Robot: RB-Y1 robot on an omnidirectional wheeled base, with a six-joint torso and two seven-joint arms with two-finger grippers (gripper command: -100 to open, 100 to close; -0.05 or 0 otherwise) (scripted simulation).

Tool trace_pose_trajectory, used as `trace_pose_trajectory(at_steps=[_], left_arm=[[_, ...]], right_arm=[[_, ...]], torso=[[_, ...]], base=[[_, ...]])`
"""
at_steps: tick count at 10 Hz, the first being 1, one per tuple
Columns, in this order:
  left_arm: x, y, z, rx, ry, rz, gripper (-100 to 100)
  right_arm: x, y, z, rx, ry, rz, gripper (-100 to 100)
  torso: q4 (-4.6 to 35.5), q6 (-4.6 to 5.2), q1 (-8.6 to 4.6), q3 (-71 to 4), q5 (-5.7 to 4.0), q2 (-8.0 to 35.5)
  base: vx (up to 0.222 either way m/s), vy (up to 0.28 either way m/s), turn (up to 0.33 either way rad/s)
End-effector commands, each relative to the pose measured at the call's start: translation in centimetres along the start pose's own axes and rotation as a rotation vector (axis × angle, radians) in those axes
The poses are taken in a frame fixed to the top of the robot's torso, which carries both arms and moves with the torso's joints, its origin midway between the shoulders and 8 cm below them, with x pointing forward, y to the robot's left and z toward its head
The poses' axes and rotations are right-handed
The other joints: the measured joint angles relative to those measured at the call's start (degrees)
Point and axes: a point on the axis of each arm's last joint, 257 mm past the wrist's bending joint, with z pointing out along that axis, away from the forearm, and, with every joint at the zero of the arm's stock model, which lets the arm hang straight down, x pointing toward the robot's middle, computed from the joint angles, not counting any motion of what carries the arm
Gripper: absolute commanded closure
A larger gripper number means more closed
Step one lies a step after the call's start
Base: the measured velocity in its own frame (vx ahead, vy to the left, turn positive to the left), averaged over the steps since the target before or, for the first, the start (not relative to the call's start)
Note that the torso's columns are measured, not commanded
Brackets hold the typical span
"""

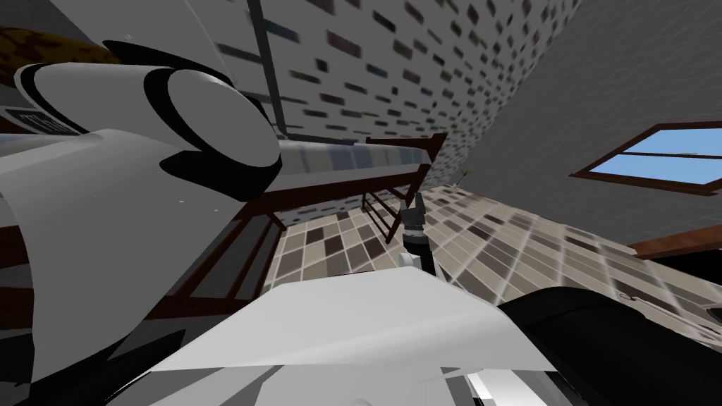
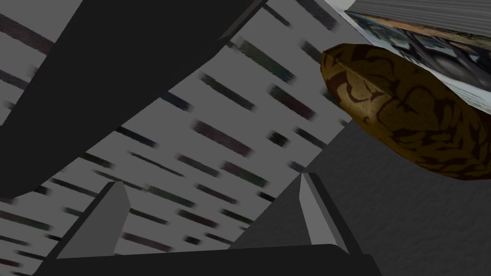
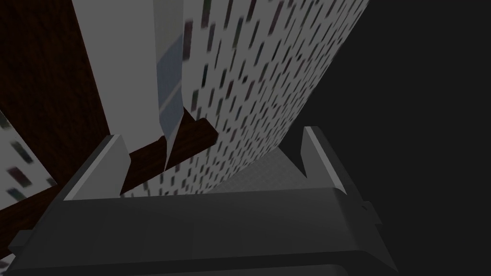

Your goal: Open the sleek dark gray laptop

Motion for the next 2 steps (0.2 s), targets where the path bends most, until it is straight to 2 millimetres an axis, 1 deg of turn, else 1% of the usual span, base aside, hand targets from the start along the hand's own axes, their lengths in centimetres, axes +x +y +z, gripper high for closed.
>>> trace_pose_trajectory(at_steps=[1, 2], left_arm=[[1.54, 0.14, 1.9, -0.014, -0.002, 0.016, -100], [2.32, 0.32, 2.84, -0.021, -0.002, 0.024, -100]], right_arm=[[0.0, 0.0, 0.0, 0.0, 0.0, 0.0, 0], [0.0, 0.0, 0.0, 0.0, 0.0, 0.0, 0]], torso=[[-0.01, -0.04, 0.04, -0.04, 0.04, -0.07], [-0.04, -0.06, 0.19, -0.08, 0.09, -0.12]], base=[[-0.068, -0.028, 0.027], [-0.072, -0.039, 0.039]])
